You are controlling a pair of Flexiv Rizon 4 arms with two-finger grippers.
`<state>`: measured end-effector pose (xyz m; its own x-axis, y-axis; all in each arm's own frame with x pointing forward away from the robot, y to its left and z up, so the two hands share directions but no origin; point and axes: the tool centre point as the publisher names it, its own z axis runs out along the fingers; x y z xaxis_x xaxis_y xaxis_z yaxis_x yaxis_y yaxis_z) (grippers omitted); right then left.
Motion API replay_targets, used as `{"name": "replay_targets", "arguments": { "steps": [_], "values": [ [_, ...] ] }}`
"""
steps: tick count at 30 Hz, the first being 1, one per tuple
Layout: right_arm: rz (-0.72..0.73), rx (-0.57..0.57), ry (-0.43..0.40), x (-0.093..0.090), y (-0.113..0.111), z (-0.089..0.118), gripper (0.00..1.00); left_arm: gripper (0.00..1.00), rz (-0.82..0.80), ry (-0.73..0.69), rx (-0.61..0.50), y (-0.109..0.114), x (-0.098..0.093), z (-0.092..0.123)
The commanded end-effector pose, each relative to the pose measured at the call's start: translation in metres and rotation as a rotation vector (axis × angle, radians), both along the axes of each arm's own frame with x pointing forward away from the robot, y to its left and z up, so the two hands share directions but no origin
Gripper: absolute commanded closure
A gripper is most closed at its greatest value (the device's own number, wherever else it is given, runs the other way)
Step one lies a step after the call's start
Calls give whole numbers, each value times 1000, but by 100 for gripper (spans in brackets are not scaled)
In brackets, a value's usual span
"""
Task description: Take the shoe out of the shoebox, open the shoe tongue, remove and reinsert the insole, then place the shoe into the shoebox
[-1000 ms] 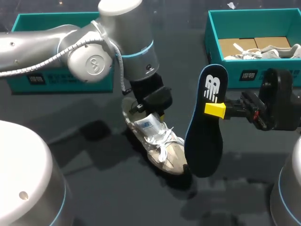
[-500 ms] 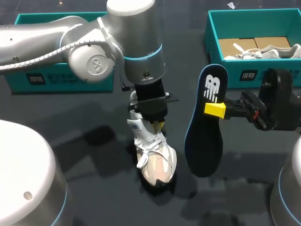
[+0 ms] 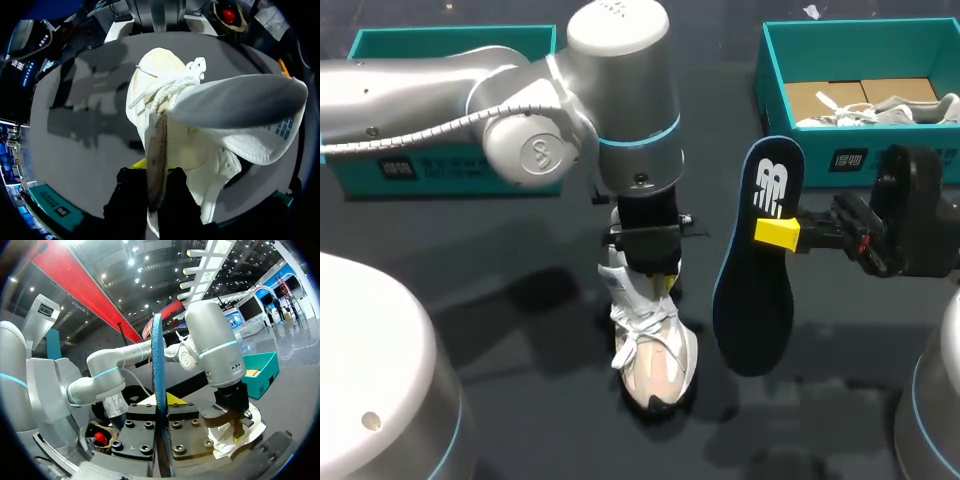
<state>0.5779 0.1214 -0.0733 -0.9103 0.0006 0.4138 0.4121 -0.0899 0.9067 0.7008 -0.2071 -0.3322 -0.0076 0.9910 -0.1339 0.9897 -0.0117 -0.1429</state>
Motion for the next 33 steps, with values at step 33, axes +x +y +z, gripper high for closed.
{"name": "replay_targets", "arguments": {
  "steps": [33],
  "values": [
    [-4,-2,1,-2,0,0,100,73,-137,-24,80,-47,2,-53]
  ]
}}
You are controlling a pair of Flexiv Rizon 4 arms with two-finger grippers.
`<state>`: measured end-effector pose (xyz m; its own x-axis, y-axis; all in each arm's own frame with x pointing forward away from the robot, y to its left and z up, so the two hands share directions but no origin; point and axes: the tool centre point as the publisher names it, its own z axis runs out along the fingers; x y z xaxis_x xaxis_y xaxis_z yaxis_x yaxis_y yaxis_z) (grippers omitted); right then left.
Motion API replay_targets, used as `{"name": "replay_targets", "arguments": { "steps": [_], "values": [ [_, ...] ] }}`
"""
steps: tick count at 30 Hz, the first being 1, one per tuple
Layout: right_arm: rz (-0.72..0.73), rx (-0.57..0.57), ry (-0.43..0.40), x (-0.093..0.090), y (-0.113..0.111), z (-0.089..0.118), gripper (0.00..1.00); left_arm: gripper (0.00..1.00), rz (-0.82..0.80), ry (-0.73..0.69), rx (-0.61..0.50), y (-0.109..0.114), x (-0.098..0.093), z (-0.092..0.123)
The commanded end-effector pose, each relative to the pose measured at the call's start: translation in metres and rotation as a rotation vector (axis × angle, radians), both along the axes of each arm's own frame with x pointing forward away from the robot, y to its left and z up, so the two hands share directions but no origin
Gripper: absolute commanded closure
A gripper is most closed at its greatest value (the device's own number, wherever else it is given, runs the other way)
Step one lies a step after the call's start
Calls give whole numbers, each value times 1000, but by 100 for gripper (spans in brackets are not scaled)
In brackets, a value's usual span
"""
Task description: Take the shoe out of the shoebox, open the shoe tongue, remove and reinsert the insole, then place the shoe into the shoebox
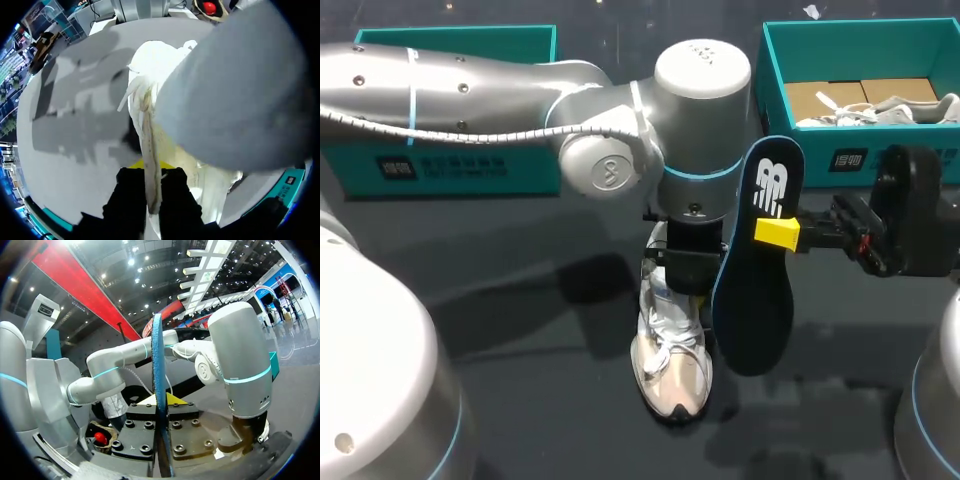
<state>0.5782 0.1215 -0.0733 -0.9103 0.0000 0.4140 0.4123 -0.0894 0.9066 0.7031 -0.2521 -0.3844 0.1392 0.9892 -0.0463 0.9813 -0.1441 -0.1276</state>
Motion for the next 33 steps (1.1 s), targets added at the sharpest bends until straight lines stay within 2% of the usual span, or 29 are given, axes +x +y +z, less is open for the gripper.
{"name": "replay_targets", "arguments": {
  "steps": [1,3,4,5,7,12,22,33],
  "values": [
    [-4,-2,1,-3,0,0,100,67,12,2,-14,-3,0,2],
    [-4,-2,1,-3,0,0,100,42,33,5,-40,-5,2,7],
    [-4,-2,1,-3,0,0,100,23,45,12,-48,-6,4,10],
    [-4,-2,1,-3,0,0,100,14,60,0,-70,-7,5,13],
    [-4,-2,1,-3,0,0,100,2,81,11,-97,-8,9,21],
    [-4,-2,1,-3,0,0,100,0,157,37,-226,-7,22,50],
    [-4,-2,1,-3,0,0,100,0,313,130,-556,-1,47,132],
    [-4,-2,1,-3,0,0,100,0,313,130,-556,-1,47,132]
  ]
}}
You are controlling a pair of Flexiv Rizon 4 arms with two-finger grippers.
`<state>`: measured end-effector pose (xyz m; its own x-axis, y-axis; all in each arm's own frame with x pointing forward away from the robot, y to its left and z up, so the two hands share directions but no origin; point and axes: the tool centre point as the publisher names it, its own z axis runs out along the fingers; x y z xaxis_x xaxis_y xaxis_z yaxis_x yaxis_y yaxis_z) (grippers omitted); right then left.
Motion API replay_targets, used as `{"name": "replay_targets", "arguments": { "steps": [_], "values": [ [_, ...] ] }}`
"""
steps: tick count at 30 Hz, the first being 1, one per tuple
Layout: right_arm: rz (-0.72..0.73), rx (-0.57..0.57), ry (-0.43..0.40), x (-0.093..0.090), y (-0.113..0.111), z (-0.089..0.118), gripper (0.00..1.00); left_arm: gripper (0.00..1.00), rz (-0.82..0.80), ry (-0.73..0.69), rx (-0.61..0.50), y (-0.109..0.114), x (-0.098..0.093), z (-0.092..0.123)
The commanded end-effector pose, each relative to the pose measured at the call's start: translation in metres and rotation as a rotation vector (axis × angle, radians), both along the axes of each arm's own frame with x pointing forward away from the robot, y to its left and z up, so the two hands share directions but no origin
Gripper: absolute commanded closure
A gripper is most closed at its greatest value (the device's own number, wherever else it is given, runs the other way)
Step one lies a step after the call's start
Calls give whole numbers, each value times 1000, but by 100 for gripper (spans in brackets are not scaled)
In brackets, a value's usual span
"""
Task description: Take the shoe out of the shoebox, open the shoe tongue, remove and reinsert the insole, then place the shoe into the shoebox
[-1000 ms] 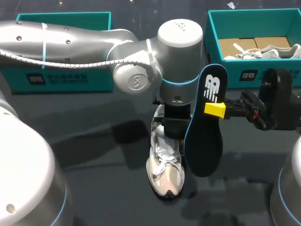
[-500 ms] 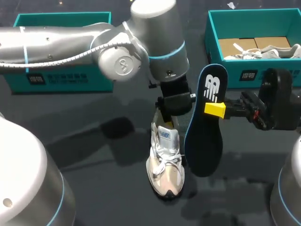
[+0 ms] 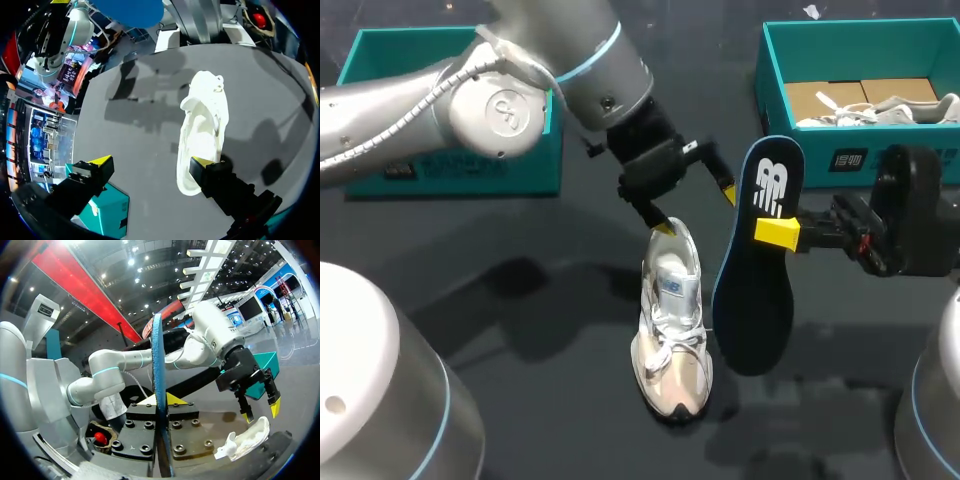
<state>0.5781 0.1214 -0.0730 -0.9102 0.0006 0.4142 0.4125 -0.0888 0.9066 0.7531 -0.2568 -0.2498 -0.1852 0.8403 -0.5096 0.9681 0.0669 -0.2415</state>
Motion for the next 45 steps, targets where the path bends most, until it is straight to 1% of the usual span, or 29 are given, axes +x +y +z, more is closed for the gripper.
{"name": "replay_targets", "arguments": {
  "steps": [1,5,6,9,13,15,20,22,23,24,27,28,29,30,31,44,45],
  "values": [
    [-4,-1,1,-2,0,0,100,0,15,-9,-59,4,-3,-2],
    [-4,-1,1,-2,0,0,100,0,15,-9,-59,4,-3,-2],
    [-4,-1,1,-2,0,0,100,0,49,-45,-98,6,-4,1],
    [-4,-1,1,-2,0,0,100,0,85,-105,-196,11,-8,13],
    [-4,-1,1,-2,0,0,100,0,112,-193,-316,14,-7,32],
    [-4,-1,1,-2,0,0,100,0,101,-216,-383,13,-4,40],
    [-4,-1,1,-2,0,0,100,0,128,-252,-502,9,7,54],
    [28,-15,60,13,-10,4,100,0,135,-245,-553,10,12,58],
    [49,5,102,20,-16,4,100,0,138,-256,-564,11,14,60],
    [41,-14,119,28,-22,4,100,0,136,-259,-584,11,16,61],
    [62,8,146,53,-38,10,100,0,133,-270,-636,16,20,68],
    [78,42,158,64,-45,13,100,0,139,-272,-660,19,23,72],
    [76,34,172,70,-48,14,100,0,137,-275,-674,21,24,75],
    [80,37,193,79,-53,15,100,0,141,-272,-683,23,27,78],
    [98,24,230,88,-57,15,100,0,103,-232,-707,25,29,82],
    [98,24,230,88,-57,15,100,0,103,-232,-707,25,29,82],
    [106,36,253,92,-57,14,100,0,83,-253,-717,23,27,81]
  ]
}}
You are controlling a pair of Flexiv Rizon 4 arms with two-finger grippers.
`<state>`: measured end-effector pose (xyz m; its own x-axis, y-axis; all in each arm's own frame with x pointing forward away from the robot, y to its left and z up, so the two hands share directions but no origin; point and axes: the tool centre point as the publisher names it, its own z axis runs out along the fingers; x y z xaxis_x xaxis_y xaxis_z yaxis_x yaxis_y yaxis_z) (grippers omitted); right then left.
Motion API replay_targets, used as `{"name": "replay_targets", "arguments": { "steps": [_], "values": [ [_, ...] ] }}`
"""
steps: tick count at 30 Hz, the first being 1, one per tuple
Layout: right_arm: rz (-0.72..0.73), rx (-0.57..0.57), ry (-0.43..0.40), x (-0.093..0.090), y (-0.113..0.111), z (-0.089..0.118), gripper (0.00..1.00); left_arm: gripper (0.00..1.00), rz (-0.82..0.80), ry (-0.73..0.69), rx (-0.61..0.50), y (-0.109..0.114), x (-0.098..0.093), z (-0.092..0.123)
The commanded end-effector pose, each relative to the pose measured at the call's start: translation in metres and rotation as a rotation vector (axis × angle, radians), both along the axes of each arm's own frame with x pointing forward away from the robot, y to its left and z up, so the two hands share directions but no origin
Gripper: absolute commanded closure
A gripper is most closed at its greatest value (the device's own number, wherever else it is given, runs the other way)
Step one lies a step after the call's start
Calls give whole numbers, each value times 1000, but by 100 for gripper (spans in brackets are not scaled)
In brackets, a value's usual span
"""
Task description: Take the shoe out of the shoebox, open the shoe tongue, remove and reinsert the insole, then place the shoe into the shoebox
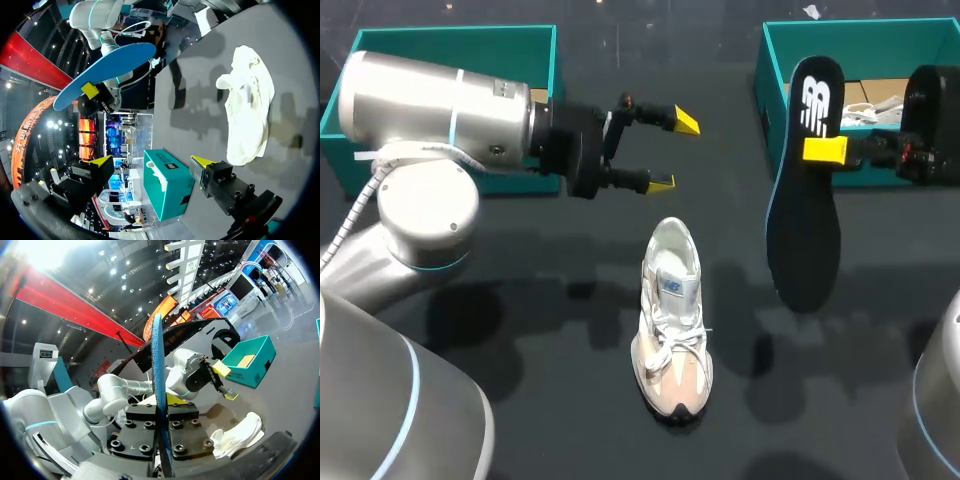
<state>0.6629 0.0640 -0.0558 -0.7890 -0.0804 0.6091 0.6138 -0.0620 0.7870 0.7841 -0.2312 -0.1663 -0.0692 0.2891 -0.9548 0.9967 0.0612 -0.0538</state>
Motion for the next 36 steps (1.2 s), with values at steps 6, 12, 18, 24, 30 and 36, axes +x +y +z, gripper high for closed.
{"name": "replay_targets", "arguments": {
  "steps": [6,12,18,24,30,36],
  "values": [
    [69,85,198,37,-7,-21,100,0,-14,-46,-68,1,-9,1],
    [86,107,233,46,-8,-25,100,0,-31,-43,-100,6,-10,4],
    [86,107,233,46,-8,-25,100,0,-31,-43,-100,6,-10,4],
    [101,120,249,54,-7,-26,100,0,-11,-39,-138,6,-9,4],
    [120,145,328,81,-9,-36,100,0,10,-61,-169,17,-6,8],
    [95,173,408,91,-14,-49,100,0,18,-69,-164,19,-12,18]
  ]
}}
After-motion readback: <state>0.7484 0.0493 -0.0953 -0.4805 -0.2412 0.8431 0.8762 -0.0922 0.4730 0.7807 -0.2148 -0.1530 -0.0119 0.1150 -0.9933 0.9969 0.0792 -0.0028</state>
